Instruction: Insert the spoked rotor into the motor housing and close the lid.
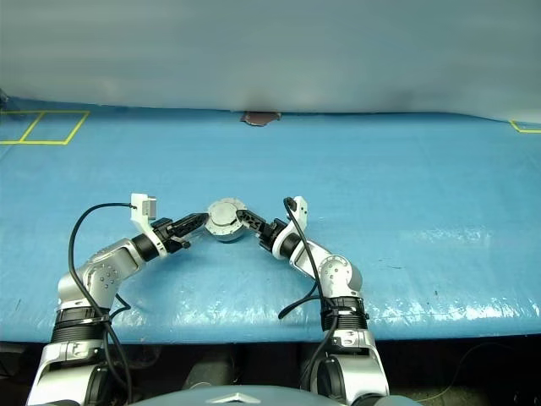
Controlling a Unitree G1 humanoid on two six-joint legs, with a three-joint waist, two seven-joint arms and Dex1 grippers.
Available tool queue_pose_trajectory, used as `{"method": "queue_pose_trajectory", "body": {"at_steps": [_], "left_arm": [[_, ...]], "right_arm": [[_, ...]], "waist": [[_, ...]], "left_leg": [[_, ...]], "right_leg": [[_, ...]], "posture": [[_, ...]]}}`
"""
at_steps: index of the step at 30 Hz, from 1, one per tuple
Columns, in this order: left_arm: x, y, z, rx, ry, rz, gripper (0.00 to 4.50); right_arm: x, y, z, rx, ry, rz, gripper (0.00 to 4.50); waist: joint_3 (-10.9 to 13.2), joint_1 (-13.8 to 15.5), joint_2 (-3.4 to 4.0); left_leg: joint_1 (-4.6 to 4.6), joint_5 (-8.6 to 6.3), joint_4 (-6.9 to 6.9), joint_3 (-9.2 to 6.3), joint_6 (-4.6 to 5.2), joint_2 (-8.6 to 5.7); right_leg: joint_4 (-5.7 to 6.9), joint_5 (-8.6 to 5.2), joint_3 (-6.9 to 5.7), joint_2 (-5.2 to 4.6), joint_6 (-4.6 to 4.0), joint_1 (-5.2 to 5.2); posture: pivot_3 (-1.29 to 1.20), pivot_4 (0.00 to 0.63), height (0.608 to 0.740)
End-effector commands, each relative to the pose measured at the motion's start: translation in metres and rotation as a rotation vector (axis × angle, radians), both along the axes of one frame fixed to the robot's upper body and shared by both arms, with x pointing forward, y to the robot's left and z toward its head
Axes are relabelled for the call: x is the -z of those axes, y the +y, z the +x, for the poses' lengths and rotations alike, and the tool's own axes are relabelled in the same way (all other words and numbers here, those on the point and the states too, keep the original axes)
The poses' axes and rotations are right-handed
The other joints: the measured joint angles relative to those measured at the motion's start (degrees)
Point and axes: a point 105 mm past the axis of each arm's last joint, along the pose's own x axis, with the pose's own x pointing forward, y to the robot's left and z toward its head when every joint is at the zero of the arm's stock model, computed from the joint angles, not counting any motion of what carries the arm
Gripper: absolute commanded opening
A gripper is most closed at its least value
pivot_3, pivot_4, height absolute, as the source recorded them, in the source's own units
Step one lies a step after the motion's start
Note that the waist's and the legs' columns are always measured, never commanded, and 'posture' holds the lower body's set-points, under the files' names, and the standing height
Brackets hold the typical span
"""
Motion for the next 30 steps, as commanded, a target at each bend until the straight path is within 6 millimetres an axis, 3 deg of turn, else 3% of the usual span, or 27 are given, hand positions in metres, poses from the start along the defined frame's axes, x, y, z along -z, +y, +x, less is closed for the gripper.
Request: {"method": "queue_pose_trajectory", "body": {"at_steps": [1, 9, 19, 30], "left_arm": [[0.007, -0.003, -0.002, 0.002, 0.023, 0.013, 0.00], [0.007, -0.001, -0.001, -0.008, 0.017, 0.021, 0.00], [0.006, -0.001, -0.002, -0.009, 0.011, 0.024, 0.00], [0.005, -0.001, -0.001, -0.010, 0.007, 0.018, 0.00]], "right_arm": [[-0.002, 0.035, -0.010, -0.073, 0.046, 0.063, 4.44], [0.004, 0.044, -0.011, -0.089, 0.075, 0.068, 4.44], [0.003, 0.053, -0.016, -0.130, 0.078, 0.090, 1.27], [-0.001, 0.051, -0.017, -0.131, 0.060, 0.105, 1.22]], "waist": [[0.0, -0.1, 0.00], [0.0, -0.4, 0.00], [0.0, -0.6, 0.01], [0.0, -0.6, 0.02]], "left_leg": [[0.00, 0.00, 0.00, 0.00, 0.00, 0.00], [0.23, 0.00, -0.01, -0.01, 0.00, 0.01], [0.47, -0.01, -0.09, 0.00, 0.00, 0.03], [0.48, -0.01, -0.10, 0.00, 0.00, 0.06]], "right_leg": [[0.00, 0.00, 0.00, 0.00, 0.00, 0.00], [0.00, -0.01, 0.00, 0.01, -0.02, 0.25], [-0.02, -0.05, 0.00, 0.01, -0.07, 0.43], [0.00, -0.06, 0.00, 0.02, -0.09, 0.41]], "posture": [[0.00, 0.150, 0.740], [0.00, 0.150, 0.740], [0.00, 0.150, 0.740], [0.00, 0.150, 0.740]]}}
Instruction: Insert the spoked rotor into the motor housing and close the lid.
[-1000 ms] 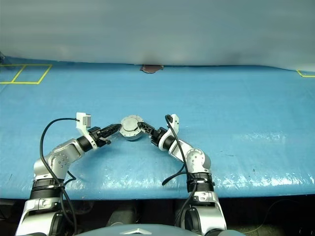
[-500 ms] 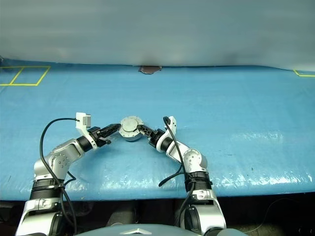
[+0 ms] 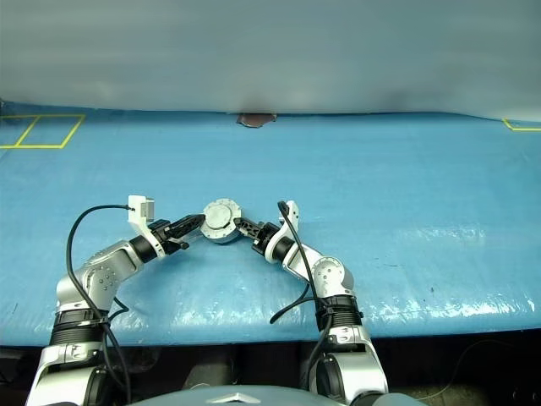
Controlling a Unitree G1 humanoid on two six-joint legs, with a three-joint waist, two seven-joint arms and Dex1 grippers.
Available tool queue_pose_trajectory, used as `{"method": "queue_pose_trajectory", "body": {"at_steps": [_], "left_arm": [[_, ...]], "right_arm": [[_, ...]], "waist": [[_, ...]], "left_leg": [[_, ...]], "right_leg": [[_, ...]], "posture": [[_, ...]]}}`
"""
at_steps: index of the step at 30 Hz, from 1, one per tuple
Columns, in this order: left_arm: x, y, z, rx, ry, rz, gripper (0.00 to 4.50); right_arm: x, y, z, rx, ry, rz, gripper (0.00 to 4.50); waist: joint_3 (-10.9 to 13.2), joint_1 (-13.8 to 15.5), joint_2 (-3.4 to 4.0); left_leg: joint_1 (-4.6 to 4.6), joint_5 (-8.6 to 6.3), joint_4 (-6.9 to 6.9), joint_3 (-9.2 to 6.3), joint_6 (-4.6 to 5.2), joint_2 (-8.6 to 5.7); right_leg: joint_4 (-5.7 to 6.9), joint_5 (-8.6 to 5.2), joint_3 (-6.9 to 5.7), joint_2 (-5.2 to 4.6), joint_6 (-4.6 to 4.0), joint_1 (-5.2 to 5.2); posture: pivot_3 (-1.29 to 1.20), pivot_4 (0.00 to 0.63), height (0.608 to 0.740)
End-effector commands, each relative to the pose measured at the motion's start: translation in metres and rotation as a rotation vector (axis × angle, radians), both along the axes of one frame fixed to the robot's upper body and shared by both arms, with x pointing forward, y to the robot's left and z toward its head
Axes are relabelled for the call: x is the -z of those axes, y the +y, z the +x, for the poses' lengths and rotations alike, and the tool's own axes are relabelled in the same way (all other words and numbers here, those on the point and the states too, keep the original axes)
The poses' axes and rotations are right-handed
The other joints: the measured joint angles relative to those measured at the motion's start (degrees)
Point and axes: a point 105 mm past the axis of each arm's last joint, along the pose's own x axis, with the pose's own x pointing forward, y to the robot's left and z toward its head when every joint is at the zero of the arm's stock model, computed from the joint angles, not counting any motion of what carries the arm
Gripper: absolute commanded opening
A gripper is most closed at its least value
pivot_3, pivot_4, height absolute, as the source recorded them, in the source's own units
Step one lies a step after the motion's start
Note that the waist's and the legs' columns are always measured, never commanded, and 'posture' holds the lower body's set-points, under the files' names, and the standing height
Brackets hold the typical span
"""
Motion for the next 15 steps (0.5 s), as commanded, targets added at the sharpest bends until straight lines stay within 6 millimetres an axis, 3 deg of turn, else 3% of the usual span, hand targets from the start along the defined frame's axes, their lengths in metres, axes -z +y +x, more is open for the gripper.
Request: {"method": "queue_pose_trajectory", "body": {"at_steps": [1, 10, 15], "left_arm": [[0.002, -0.007, -0.001, 0.022, 0.007, -0.004, 0.00], [-0.011, 0.000, 0.006, -0.051, -0.048, -0.095, 0.00], [-0.027, 0.009, 0.015, -0.145, -0.104, -0.215, 0.00]], "right_arm": [[-0.009, 0.035, -0.013, -0.083, 0.014, 0.056, 1.22], [-0.023, 0.015, 0.003, 0.030, 0.027, 0.161, 1.22], [-0.034, 0.007, 0.005, 0.047, 0.031, 0.254, 1.22]], "waist": [[0.0, 0.0, 0.00], [0.1, 0.3, 0.00], [0.1, 0.4, -0.05]], "left_leg": [[0.00, 0.00, 0.00, 0.00, 0.00, 0.00], [-0.10, 0.00, 0.00, -0.01, 0.00, -0.02], [-0.80, 0.01, 0.14, -0.05, 0.01, -0.06]], "right_leg": [[0.00, 0.00, 0.00, 0.00, 0.00, 0.00], [-0.03, 0.00, -0.01, -0.01, 0.00, -0.04], [-0.02, 0.27, -0.01, 0.01, 0.43, -0.68]], "posture": [[0.00, 0.150, 0.740], [0.00, 0.150, 0.740], [0.00, 0.150, 0.740]]}}
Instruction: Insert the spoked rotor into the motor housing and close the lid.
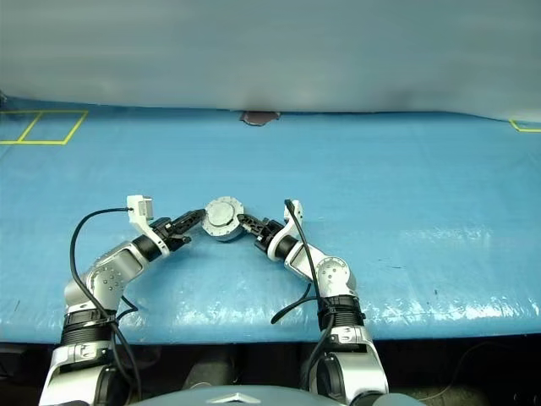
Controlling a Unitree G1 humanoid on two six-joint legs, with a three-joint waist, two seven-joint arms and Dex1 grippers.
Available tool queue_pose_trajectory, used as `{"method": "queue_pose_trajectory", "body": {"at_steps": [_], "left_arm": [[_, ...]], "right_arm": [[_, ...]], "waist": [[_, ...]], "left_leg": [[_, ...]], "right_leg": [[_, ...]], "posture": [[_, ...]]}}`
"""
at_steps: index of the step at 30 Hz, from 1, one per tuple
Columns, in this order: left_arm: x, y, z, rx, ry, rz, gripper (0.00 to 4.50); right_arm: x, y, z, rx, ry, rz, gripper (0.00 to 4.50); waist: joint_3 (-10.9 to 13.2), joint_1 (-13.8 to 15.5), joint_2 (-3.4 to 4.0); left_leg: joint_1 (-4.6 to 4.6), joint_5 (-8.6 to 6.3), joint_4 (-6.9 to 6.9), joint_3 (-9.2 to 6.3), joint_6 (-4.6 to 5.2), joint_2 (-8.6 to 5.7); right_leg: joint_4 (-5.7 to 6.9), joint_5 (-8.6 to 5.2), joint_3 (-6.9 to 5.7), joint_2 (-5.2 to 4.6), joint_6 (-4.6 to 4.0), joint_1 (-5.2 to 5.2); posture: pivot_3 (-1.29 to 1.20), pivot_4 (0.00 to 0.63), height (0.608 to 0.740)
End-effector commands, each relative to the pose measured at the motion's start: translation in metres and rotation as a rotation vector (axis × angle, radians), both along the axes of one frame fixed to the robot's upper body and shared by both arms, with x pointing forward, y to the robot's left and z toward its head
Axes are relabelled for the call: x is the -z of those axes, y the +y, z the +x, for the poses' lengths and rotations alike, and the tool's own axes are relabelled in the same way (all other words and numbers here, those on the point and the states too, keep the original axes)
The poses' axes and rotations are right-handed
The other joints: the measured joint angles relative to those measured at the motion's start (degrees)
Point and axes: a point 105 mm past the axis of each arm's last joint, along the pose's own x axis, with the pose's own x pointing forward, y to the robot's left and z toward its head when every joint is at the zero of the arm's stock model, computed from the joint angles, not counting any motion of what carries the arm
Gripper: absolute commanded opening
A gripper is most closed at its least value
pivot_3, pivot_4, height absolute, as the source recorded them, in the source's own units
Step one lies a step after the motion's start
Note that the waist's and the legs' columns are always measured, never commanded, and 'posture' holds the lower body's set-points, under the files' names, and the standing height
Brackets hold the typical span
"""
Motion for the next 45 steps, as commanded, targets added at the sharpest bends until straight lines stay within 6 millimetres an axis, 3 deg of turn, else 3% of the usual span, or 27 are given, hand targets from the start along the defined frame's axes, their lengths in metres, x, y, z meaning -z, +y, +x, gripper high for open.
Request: {"method": "queue_pose_trajectory", "body": {"at_steps": [1, 9, 19, 22, 25, 31, 37, 45], "left_arm": [[-0.019, 0.008, 0.006, -0.046, -0.068, -0.059, 0.00], [-0.027, 0.020, 0.010, -0.135, -0.075, -0.188, 0.00], [-0.031, 0.024, 0.001, -0.126, -0.057, -0.375, 0.00], [-0.029, 0.021, -0.004, -0.103, -0.075, -0.340, 0.00], [-0.025, 0.020, -0.005, -0.103, -0.071, -0.343, 0.56], [-0.029, 0.018, -0.007, -0.096, -0.075, -0.429, 2.63], [-0.029, 0.008, -0.014, -0.022, -0.010, -0.526, 4.49], [-0.026, -0.006, -0.019, 0.070, 0.086, -0.606, 4.49]], "right_arm": [[-0.027, 0.017, 0.000, -0.003, -0.024, 0.150, 1.22], [-0.036, 0.012, 0.005, 0.039, -0.017, 0.219, 1.22], [-0.049, 0.001, 0.013, 0.097, -0.019, 0.281, 1.22], [-0.061, -0.001, 0.015, 0.105, -0.059, 0.292, 1.22], [-0.074, -0.003, 0.017, 0.112, -0.094, 0.311, 1.22], [-0.095, -0.005, 0.019, 0.118, -0.144, 0.345, 1.22], [-0.099, -0.002, 0.019, 0.108, -0.147, 0.338, 1.22], [-0.100, 0.006, 0.013, 0.064, -0.151, 0.345, 1.22]], "waist": [[0.0, 0.0, -0.01], [0.1, -0.1, -0.01], [0.6, -0.3, -0.06], [0.6, -0.4, -0.05], [0.6, -0.4, -0.05], [0.7, -0.3, -0.07], [0.7, -0.4, -0.07], [0.7, -0.5, -0.07]], "left_leg": [[-0.06, 0.00, 0.00, 0.00, 0.00, 0.00], [-0.07, -0.02, -0.04, 0.01, 0.02, -0.01], [-0.09, -0.02, -0.01, 0.01, 0.02, 0.00], [-0.09, -0.02, -0.01, 0.02, 0.02, 0.00], [-0.09, -0.02, -0.02, 0.02, 0.02, 0.01], [-0.09, -0.01, 0.04, 0.02, 0.02, 0.01], [-0.10, -0.02, 0.03, 0.02, 0.02, 0.02], [-0.08, -0.01, 0.06, 0.03, 0.02, 0.02]], "right_leg": [[-0.01, 0.02, 0.00, 0.00, 0.02, -0.05], [-0.04, 0.02, 0.01, 0.02, 0.04, -0.06], [-0.02, 0.02, 0.02, 0.04, 0.04, -0.06], [-0.01, 0.03, 0.03, 0.04, 0.03, -0.07], [0.00, 0.03, 0.03, 0.06, 0.03, -0.08], [0.02, 0.03, 0.03, 0.05, 0.03, -0.07], [0.02, 0.04, 0.04, 0.06, 0.03, -0.07], [0.06, 0.04, 0.05, 0.07, 0.03, -0.07]], "posture": [[0.00, 0.150, 0.740], [0.00, 0.150, 0.740], [0.00, 0.150, 0.740], [0.00, 0.150, 0.740], [0.00, 0.150, 0.740], [0.00, 0.150, 0.740], [0.00, 0.150, 0.740], [0.00, 0.150, 0.740]]}}
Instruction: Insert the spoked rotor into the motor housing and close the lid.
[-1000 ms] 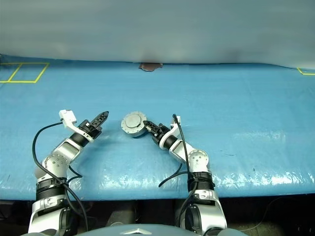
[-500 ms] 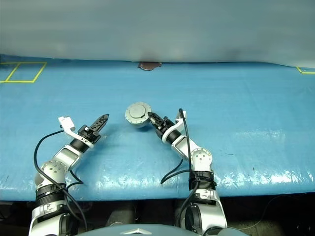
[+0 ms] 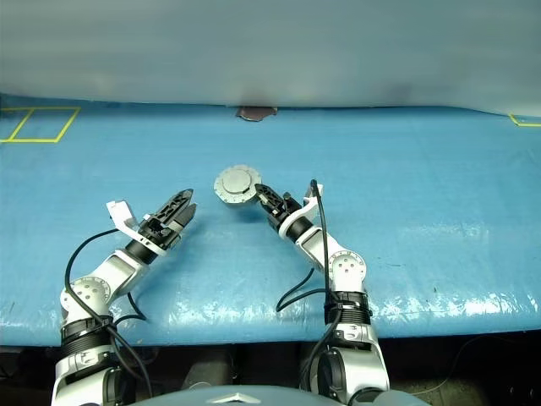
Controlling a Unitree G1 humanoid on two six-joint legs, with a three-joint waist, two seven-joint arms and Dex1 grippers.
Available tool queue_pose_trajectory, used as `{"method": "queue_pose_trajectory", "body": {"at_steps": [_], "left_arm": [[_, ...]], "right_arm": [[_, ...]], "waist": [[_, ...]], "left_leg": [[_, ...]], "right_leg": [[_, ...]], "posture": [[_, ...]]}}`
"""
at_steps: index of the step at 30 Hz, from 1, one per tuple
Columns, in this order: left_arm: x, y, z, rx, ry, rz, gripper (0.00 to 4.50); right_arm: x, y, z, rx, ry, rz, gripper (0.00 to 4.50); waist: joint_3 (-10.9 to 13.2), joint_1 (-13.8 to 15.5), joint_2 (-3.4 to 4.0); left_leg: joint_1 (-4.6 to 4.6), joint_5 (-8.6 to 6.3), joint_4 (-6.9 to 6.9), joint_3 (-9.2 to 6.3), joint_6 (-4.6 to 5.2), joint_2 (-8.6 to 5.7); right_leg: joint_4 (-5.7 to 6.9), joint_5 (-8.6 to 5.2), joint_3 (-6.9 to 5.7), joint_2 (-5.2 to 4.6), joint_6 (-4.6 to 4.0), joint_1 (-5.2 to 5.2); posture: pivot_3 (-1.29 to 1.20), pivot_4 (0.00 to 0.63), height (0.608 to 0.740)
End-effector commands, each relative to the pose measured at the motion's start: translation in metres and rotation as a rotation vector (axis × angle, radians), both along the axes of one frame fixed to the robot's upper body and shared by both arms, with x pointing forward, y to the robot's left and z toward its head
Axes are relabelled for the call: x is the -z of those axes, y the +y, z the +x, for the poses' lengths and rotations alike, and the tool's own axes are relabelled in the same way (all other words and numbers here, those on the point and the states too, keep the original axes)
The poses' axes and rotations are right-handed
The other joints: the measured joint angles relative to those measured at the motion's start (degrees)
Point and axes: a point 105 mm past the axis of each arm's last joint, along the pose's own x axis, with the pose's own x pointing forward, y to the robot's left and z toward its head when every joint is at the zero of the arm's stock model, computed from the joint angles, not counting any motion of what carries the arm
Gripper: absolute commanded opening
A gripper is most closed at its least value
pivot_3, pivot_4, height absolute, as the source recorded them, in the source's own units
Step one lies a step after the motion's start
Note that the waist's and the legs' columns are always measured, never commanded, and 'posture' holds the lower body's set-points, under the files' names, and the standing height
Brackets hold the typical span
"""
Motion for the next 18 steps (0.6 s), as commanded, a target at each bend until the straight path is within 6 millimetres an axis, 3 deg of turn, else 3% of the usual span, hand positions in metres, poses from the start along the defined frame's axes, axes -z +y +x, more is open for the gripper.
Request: {"method": "queue_pose_trajectory", "body": {"at_steps": [1, 10, 18], "left_arm": [[-0.003, -0.004, -0.001, 0.030, 0.000, -0.023, 4.49], [0.004, -0.016, 0.004, 0.059, 0.032, -0.065, 4.49], [0.001, -0.023, 0.003, 0.094, 0.016, -0.094, 4.49]], "right_arm": [[-0.059, 0.031, -0.007, -0.082, -0.158, 0.163, 1.22], [-0.068, 0.041, -0.018, -0.136, -0.191, 0.158, 1.22], [-0.052, 0.048, -0.020, -0.159, -0.149, 0.107, 1.22]], "waist": [[0.0, 0.0, 0.00], [0.0, 0.1, 0.00], [0.0, 0.0, 0.00]], "left_leg": [[0.00, 0.00, 0.00, 0.00, 0.00, 0.00], [0.00, 0.00, 0.01, 0.00, 0.00, 0.00], [0.00, 0.00, 0.03, 0.00, 0.00, 0.00]], "right_leg": [[0.00, 0.00, 0.00, 0.00, 0.00, 0.00], [0.01, 0.02, 0.00, 0.00, -0.02, 0.01], [0.02, 0.04, 0.01, 0.01, -0.03, 0.00]], "posture": [[0.00, 0.150, 0.740], [0.00, 0.150, 0.740], [0.00, 0.150, 0.740]]}}
